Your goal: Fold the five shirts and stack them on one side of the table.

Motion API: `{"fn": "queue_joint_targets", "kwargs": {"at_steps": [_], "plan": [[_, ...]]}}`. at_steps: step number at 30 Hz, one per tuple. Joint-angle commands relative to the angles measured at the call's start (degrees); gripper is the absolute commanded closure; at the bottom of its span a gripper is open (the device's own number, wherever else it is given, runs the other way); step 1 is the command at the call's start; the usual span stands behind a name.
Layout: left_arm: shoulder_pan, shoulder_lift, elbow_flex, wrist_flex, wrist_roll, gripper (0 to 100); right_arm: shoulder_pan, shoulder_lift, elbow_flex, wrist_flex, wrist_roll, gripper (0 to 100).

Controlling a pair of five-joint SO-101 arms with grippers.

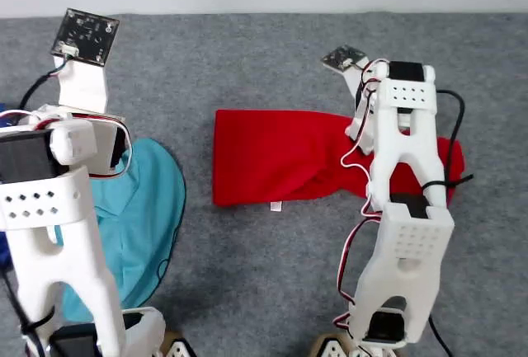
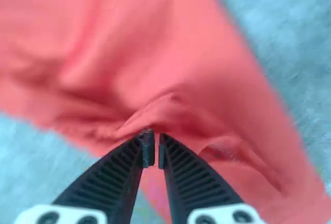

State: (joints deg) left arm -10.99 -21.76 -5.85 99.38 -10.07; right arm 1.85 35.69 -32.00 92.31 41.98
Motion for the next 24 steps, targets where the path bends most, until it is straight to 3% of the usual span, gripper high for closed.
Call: {"fn": "queue_joint_targets", "kwargs": {"at_steps": [1, 7, 13, 17, 24], "plan": [[0.0, -1.5, -0.2, 0.6, -0.4, 99, 1.9, -5.5, -3.5, 8.5, -0.7, 97.1], [0.0, -1.5, -0.2, 0.5, -0.4, 99, 6.0, -6.9, -1.1, 10.2, -0.6, 97.2], [0.0, -1.5, -0.2, 0.5, -0.4, 99, 6.0, 0.9, 0.2, 2.4, -0.6, 97.2], [0.0, -1.5, -0.2, 0.5, -0.4, 99, 3.6, 3.0, -2.9, -3.2, -0.9, 97.1], [0.0, -1.5, -0.2, 0.6, -0.4, 99, -2.7, 4.1, -9.8, -3.9, -1.0, 96.9]]}}
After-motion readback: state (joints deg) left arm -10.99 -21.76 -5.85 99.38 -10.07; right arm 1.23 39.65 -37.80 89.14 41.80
